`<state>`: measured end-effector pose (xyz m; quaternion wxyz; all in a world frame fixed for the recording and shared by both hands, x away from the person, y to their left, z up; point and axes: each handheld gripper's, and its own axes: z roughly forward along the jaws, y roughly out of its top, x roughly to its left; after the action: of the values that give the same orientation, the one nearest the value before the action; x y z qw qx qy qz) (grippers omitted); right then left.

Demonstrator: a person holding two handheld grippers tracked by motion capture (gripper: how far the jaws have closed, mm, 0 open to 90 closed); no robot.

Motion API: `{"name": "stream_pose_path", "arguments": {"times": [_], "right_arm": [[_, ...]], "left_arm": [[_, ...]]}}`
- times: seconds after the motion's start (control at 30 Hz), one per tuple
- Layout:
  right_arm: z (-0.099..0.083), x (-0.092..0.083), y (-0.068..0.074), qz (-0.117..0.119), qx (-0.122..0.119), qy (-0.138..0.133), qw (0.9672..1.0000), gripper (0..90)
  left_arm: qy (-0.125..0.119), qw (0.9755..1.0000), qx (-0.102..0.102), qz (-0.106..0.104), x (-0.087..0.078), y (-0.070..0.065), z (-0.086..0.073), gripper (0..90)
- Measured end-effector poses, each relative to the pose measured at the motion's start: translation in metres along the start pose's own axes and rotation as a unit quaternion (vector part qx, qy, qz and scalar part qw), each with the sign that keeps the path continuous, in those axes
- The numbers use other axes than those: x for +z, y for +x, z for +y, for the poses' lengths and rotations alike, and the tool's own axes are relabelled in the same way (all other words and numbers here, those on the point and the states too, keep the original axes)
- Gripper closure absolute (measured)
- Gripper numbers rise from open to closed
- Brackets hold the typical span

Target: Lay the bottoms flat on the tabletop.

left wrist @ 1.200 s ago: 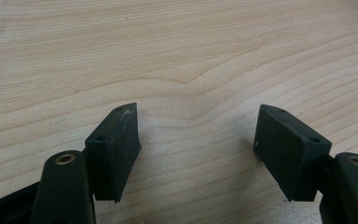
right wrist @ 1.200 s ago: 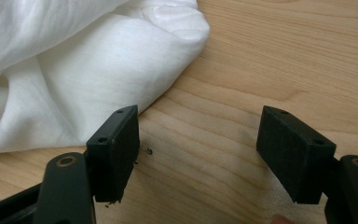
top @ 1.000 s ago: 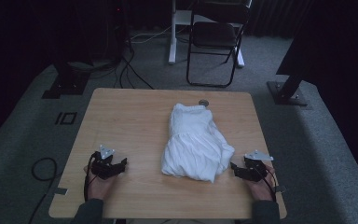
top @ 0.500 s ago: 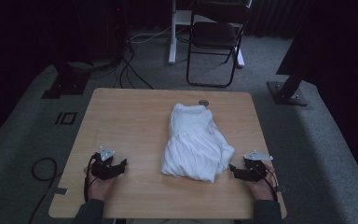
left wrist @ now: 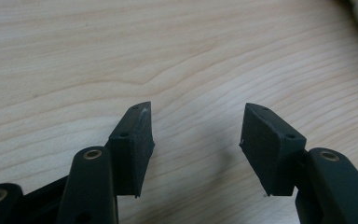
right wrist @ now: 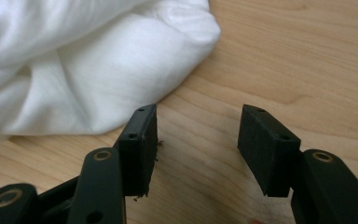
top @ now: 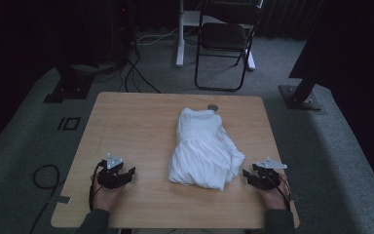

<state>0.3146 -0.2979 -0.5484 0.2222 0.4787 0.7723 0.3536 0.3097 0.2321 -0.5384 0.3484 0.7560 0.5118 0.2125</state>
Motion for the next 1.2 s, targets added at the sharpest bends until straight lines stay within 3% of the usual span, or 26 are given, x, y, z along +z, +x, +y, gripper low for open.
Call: {"name": "stream_pose_path", "arguments": {"times": [0.17, 0.37, 0.6, 0.67, 0.8, 0.97, 1.2], "right_arm": [[0.004, -0.003, 0.004, -0.001, -0.006, -0.011, 0.9999, 48.5], [0.009, -0.008, 0.008, 0.009, -0.006, -0.028, 0.9996, 48.0], [0.016, -0.008, 0.011, 0.012, -0.013, -0.034, 0.9993, 47.3], [0.021, -0.003, 0.013, 0.013, -0.020, -0.033, 0.9992, 47.4], [0.026, 0.004, 0.016, 0.012, -0.024, -0.030, 0.9992, 48.1], [0.030, 0.017, 0.021, 0.015, -0.027, -0.021, 0.9993, 48.4], [0.028, 0.022, 0.022, 0.019, -0.022, -0.012, 0.9995, 49.0]], "left_arm": [[-0.006, 0.9999, 0.010, -0.012, -0.004, -0.008, 0.007, 43.7], [-0.003, 0.9988, 0.036, -0.033, -0.003, -0.026, 0.020, 44.4], [-0.023, 0.9967, 0.060, -0.050, -0.004, -0.047, 0.035, 44.5], [-0.028, 0.9949, 0.078, -0.057, -0.005, -0.060, 0.044, 45.0], [-0.033, 0.9937, 0.086, -0.065, -0.006, -0.069, 0.050, 45.1], [-0.040, 0.9898, 0.111, -0.080, -0.007, -0.087, 0.063, 45.0], [-0.047, 0.9857, 0.131, -0.095, -0.006, -0.104, 0.074, 44.6]]}}
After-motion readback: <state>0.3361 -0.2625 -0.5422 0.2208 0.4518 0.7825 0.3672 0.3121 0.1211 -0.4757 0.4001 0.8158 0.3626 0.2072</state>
